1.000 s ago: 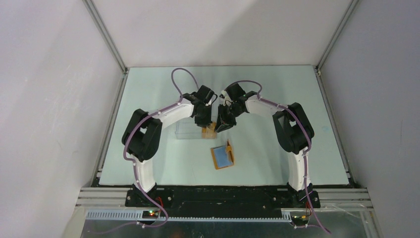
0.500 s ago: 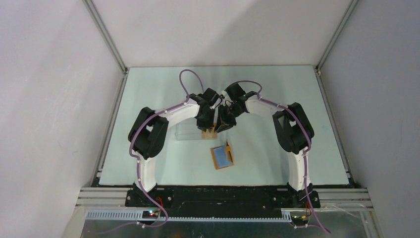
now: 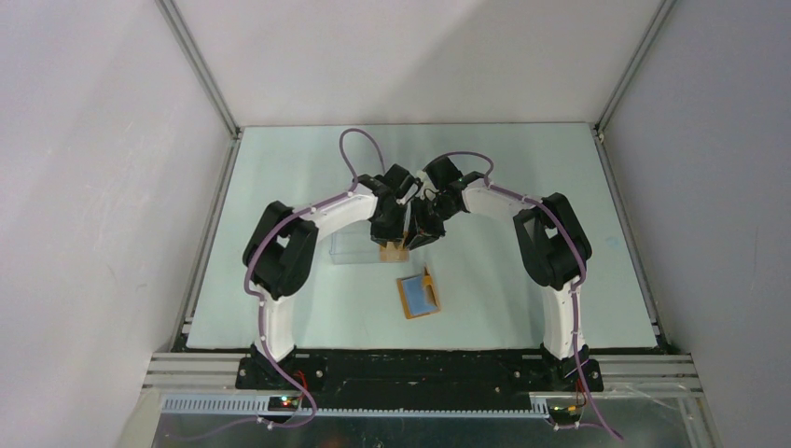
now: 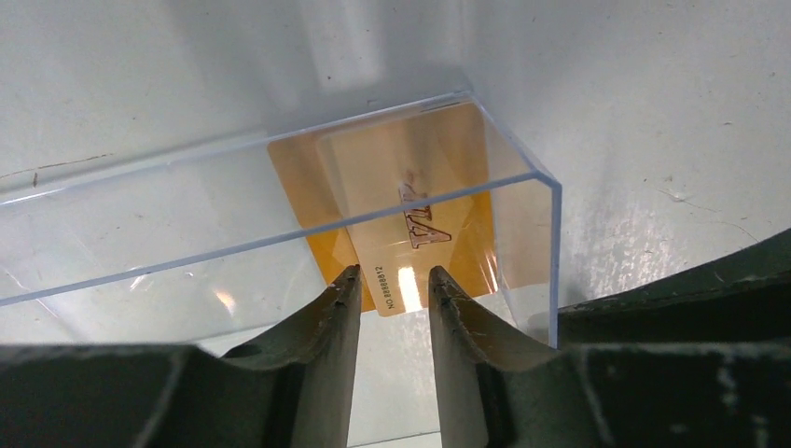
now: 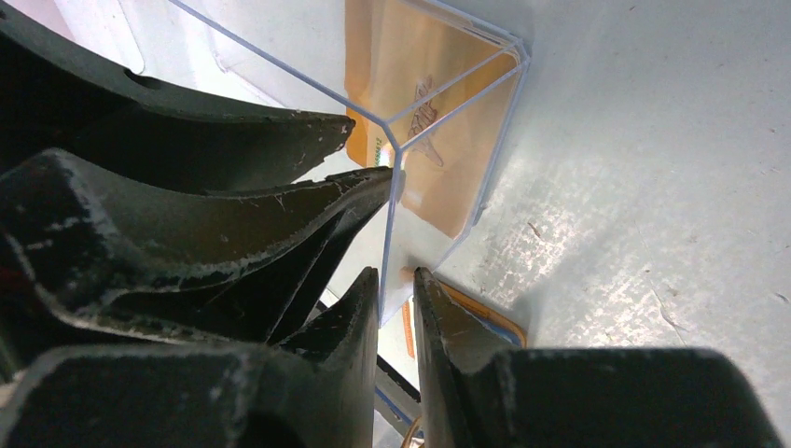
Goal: Put the credit cards into the card holder
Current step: Pick up the credit card from the storage box.
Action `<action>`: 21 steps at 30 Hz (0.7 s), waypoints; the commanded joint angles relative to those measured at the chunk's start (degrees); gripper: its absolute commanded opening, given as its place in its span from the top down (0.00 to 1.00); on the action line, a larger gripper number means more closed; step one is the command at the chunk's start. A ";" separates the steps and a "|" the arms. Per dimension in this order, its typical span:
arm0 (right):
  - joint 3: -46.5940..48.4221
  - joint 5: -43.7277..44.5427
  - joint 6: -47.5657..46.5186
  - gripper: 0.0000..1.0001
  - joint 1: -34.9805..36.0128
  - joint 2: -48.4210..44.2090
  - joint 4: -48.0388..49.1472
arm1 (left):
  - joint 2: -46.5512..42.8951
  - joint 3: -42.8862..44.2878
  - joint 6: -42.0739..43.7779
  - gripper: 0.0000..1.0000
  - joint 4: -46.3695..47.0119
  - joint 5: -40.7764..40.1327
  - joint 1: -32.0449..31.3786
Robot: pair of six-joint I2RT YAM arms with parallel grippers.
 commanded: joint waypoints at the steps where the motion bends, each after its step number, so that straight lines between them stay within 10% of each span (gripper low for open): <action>1: -1.95 2.97 -2.29 0.77 0.33 2.70 -2.62 | -1.12 0.56 -0.79 0.62 -0.10 -0.97 0.97; 21: -1.94 2.70 -2.29 0.77 0.22 2.76 -2.54 | 2.65 0.52 -1.11 0.68 1.27 3.95 2.17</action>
